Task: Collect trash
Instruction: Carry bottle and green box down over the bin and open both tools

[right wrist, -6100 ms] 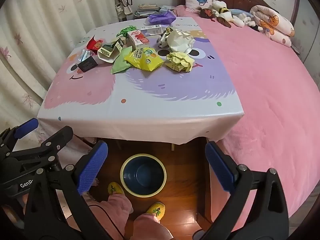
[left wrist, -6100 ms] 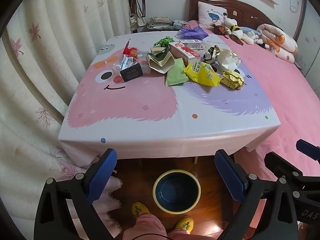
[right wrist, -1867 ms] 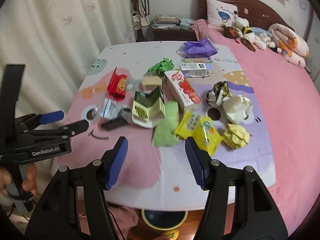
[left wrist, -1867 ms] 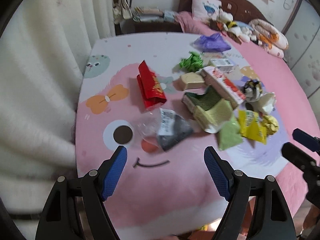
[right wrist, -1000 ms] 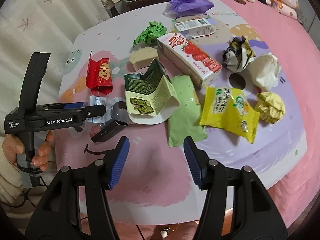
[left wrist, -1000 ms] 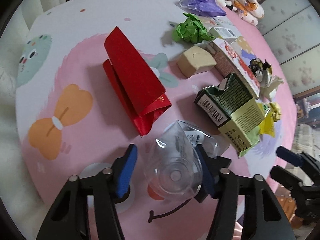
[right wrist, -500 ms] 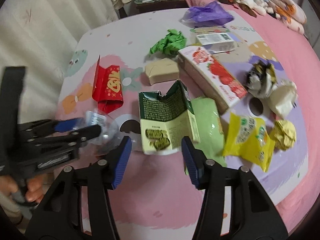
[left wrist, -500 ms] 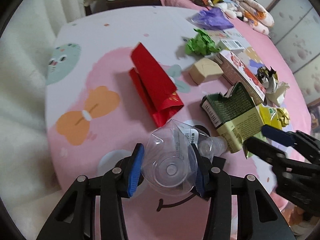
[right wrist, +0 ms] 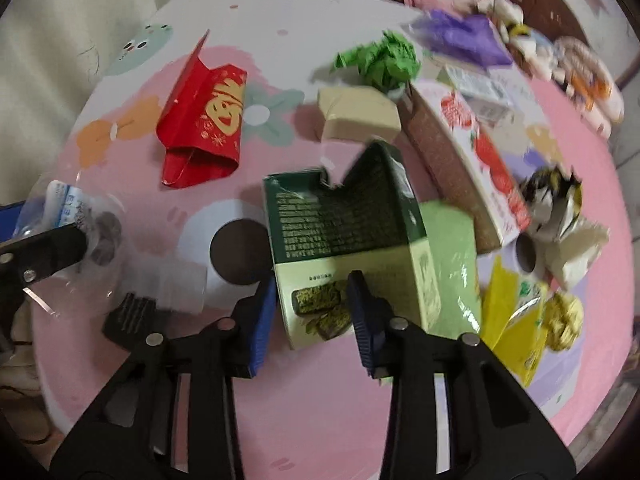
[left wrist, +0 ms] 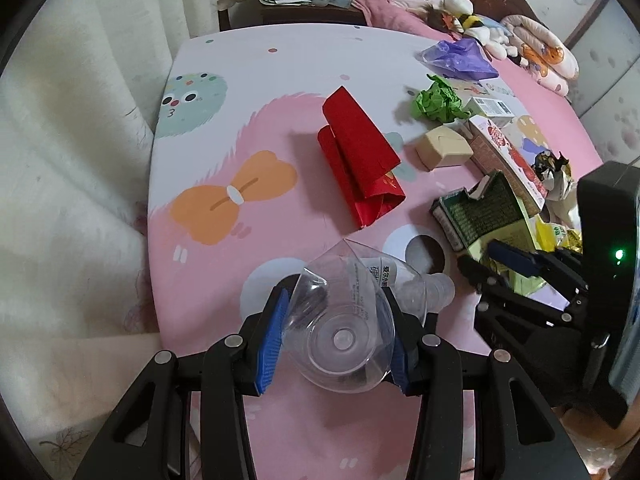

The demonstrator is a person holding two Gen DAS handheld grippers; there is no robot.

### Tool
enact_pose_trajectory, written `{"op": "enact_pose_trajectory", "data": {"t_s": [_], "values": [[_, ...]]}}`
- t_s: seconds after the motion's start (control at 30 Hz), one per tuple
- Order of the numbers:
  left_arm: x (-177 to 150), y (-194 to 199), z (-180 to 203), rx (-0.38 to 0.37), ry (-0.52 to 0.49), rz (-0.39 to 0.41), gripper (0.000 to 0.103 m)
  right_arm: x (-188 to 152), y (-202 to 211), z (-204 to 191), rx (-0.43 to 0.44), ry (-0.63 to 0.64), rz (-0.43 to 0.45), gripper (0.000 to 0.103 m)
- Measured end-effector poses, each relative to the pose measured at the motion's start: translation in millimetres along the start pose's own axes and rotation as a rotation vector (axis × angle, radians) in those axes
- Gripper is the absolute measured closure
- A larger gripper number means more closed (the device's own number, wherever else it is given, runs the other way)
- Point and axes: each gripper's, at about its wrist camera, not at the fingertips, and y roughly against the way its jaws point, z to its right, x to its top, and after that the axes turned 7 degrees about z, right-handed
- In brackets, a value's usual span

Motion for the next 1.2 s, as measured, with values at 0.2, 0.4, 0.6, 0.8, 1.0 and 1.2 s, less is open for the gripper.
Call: {"op": "enact_pose_trajectory", "data": {"t_s": [0.2, 0.4, 0.6, 0.8, 1.0, 1.2], "values": [[1.2, 20.0, 8.8, 0.008, 0.0, 0.049, 0.058, 7.4, 26.7, 2.5, 0.066, -0.011, 0.082, 0.094], [2.9, 45.9, 27.5, 0.012, -0.003, 0.103, 0.058, 2.7, 64.3, 32.7, 0.191, -0.164, 0.101, 0.095], [-12.4, 71.6, 62.8, 0.026, -0.026, 0.138, 0.058, -24.6, 112.5, 71.4, 0.305, -0.27, 0.126, 0.095], [-58.0, 95.1, 110.2, 0.054, -0.021, 0.151, 0.058, -66.3, 146.5, 102.1, 0.393, -0.289, 0.127, 0.095], [-130.4, 111.5, 162.1, 0.097, 0.007, 0.142, 0.058, -127.8, 175.1, 126.2, 0.448, -0.237, 0.112, 0.095], [-212.8, 115.5, 216.4, 0.129, 0.026, 0.112, 0.058, -210.3, 183.5, 162.0, 0.481, -0.248, 0.087, 0.095]]}}
